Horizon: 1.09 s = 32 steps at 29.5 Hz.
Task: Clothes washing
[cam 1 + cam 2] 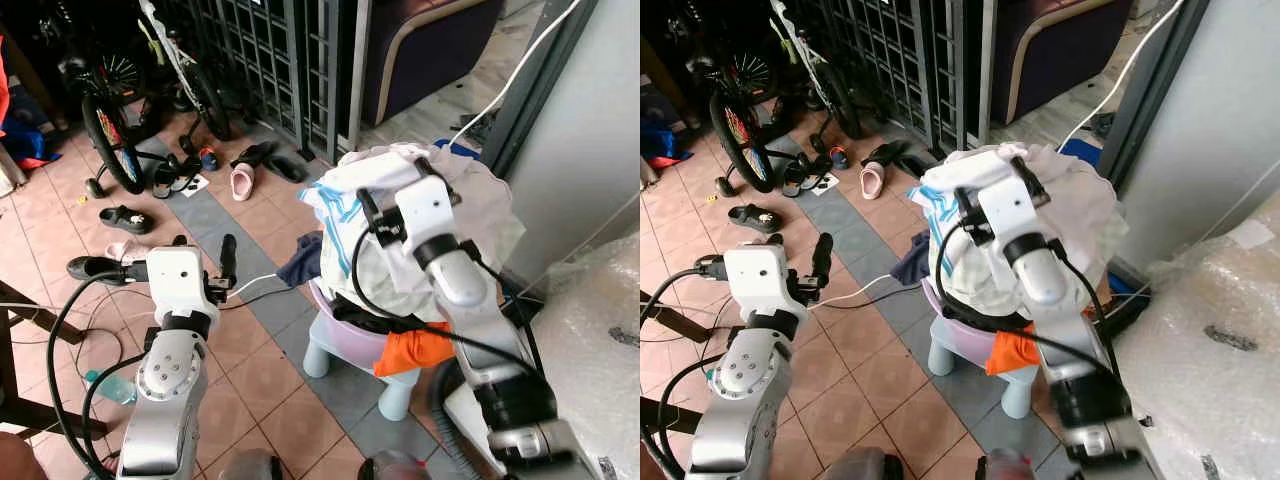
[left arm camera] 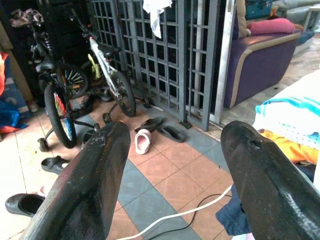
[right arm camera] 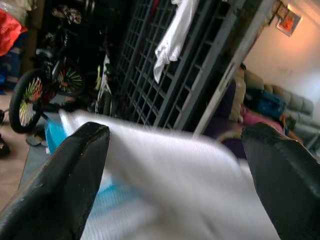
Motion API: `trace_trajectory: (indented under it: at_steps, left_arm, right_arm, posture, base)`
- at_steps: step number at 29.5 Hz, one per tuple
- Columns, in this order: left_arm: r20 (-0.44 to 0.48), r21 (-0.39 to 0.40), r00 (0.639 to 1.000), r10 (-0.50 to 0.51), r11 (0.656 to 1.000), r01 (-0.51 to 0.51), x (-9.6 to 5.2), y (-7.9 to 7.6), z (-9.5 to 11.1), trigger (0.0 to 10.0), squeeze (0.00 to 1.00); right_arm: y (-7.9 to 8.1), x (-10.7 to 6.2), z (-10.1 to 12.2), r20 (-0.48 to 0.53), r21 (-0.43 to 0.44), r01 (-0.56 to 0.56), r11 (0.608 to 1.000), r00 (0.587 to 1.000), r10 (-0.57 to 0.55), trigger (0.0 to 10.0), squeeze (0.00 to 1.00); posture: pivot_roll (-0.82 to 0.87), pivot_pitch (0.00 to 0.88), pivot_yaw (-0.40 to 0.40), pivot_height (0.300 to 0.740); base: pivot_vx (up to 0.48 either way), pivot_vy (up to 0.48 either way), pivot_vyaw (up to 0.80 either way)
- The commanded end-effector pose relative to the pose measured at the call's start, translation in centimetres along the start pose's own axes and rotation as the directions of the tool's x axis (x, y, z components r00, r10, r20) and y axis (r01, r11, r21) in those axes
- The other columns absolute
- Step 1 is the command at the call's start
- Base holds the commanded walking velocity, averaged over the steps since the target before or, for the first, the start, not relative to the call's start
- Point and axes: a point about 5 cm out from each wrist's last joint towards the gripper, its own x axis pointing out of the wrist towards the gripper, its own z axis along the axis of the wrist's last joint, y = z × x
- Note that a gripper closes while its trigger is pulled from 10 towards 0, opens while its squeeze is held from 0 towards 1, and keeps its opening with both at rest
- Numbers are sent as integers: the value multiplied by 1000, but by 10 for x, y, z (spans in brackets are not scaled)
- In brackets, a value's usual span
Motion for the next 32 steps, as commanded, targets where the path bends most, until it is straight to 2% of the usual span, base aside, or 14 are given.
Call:
trace_trajectory:
  at_steps: [1, 4, 7, 9, 12, 15, 22, 32]
  left_arm:
    - [-7, 11, 1000, 10, 1000, -10, 0, 2, 0, 10000, 0]
    - [-5, 15, 1000, 13, 1000, -13, 1, 2, 0, 10000, 0]
    - [-4, 15, 1000, 17, 1000, -17, 0, 2, 0, 10000, 0]
    - [-6, 14, 1000, 27, 1000, -27, -1, 2, 0, 10000, 0]
    - [-8, 13, 999, 32, 999, -32, -2, 3, -1, 10000, 0]
    - [-13, 11, 999, 32, 999, -32, -2, 2, -1, 10000, 0]
    - [-18, 10, 1000, 26, 1000, -26, -1, 0, -3, 10000, 0]
    - [-20, 5, 999, 37, 999, -36, 0, 1, -3, 10000, 0]
  right_arm:
    - [7, 7, -8, -50, -8, -29, 1000, 998, 28, 0, 0]
    - [14, 16, -19, -142, -34, -64, 997, 988, 59, 0, 0]
    - [17, 19, -26, -185, -34, -82, 996, 980, 75, 0, 0]
    - [22, 18, -37, -254, -25, -106, 994, 962, 96, 0, 0]
    - [23, 17, -43, -287, -12, -110, 994, 952, 102, 0, 0]
    - [25, 9, -59, -367, -7, -135, 991, 922, 123, 0, 0]
    - [25, -3, -75, -435, -27, -163, 986, 890, 135, 0, 0]
    - [24, -5, -78, -440, -12, -144, 989, 889, 124, 0, 0]
  posture:
    - [-3, 67, 58, 740]
    - [2, 66, 54, 740]
    - [10, 66, 43, 740]
    - [11, 66, 42, 740]
    - [13, 66, 39, 740]
    - [6, 66, 36, 740]
    - [1, 68, 34, 740]
    - [2, 68, 32, 740]
  base:
    - [0, 0, 0]
    - [0, 0, 0]
    - [0, 0, 0]
    - [0, 0, 0]
    - [0, 0, 0]
    - [0, 0, 0]
    - [0, 0, 0]
    - [0, 0, 0]
